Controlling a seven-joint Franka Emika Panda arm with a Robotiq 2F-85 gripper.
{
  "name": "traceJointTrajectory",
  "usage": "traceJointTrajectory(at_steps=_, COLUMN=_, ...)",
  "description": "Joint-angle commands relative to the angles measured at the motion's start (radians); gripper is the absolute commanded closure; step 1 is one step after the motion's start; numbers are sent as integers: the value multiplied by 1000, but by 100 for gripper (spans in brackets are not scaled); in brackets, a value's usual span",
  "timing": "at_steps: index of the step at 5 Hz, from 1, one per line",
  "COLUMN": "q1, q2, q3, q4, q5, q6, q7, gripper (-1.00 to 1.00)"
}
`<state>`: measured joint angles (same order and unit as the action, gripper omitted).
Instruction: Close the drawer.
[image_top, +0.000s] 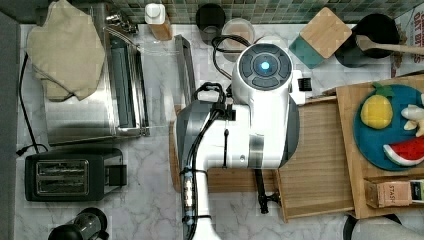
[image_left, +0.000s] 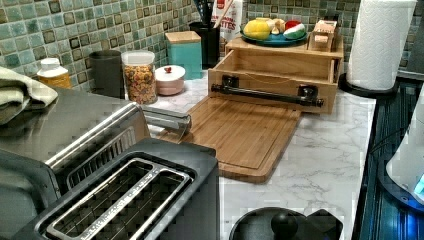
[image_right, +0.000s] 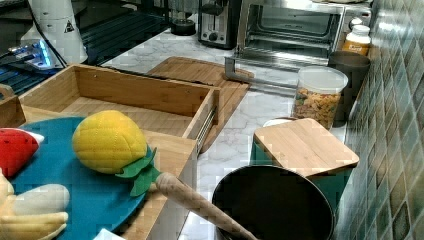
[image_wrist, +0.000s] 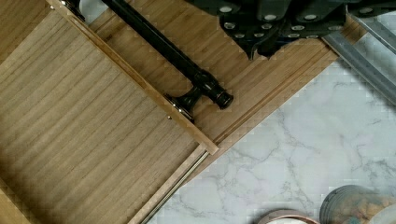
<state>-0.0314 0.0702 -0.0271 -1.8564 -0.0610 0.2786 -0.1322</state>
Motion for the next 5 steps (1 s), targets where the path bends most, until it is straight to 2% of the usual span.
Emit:
traceJointTrajectory(at_steps=1, q1=0, q2=0, q3=0, q4=0, q5=-6, q6=1, q7=0, gripper=100)
traceJointTrajectory(at_steps=2, q1=-7, q2=-37, q3=6, q4=-63, q5=31, q6=16, q7=-196, gripper=100)
traceJointTrajectory(at_steps=3, q1=-9, q2=-98, q3=11, q4=-187, q5=91, q6=102, q7=-338, gripper=100)
traceJointTrajectory(at_steps=5, q1=32, q2=-211, q3=41, q4=-428, q5=73, q6=276, q7=-420, gripper=100)
